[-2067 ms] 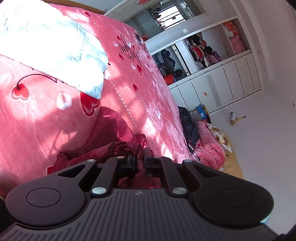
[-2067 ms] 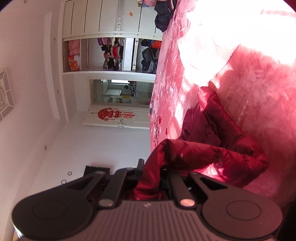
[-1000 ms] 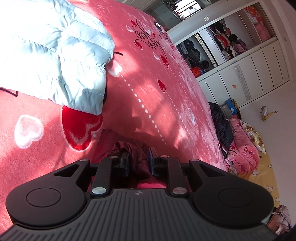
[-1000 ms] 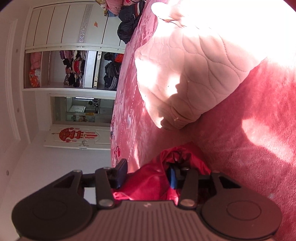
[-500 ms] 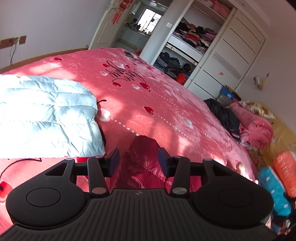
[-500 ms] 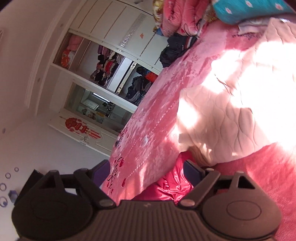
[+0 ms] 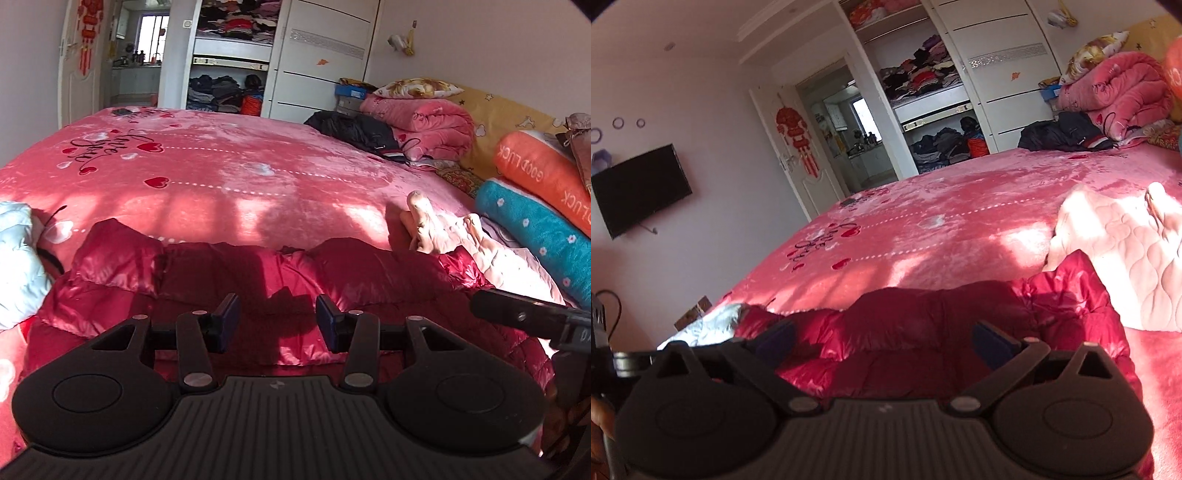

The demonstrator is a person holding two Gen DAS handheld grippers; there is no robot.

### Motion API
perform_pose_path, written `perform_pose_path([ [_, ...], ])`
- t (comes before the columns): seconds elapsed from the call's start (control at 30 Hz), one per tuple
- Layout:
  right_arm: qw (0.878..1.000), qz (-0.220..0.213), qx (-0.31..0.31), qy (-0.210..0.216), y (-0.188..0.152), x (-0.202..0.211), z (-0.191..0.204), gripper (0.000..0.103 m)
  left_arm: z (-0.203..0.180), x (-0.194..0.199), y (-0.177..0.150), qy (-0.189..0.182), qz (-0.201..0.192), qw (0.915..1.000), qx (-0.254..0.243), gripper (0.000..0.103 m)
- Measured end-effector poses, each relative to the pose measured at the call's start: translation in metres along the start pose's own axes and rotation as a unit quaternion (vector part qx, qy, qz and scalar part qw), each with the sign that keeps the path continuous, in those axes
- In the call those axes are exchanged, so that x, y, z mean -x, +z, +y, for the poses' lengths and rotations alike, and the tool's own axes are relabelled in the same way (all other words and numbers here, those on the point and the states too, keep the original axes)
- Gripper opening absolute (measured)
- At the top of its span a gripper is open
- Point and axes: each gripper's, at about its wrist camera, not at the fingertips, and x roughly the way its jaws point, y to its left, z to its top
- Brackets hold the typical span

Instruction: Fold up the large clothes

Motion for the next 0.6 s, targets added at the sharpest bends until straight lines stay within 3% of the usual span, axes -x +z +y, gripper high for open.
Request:
perform_pose_path([
  [0.23, 0.997, 0.031, 0.063, -0.019, -0.020, -0.045, 0.000, 0.101, -0.011, -0.029, -0.010, 0.005, 0.001, 0.9996, -0.028, 0.053],
  [0.6, 0.994, 0.047, 0.023, -0.095, -0.019, -0.082, -0.037, 0.101, 0.015, -0.073, -0.014, 0.073, -0.007, 0.9973, -0.004, 0.059],
])
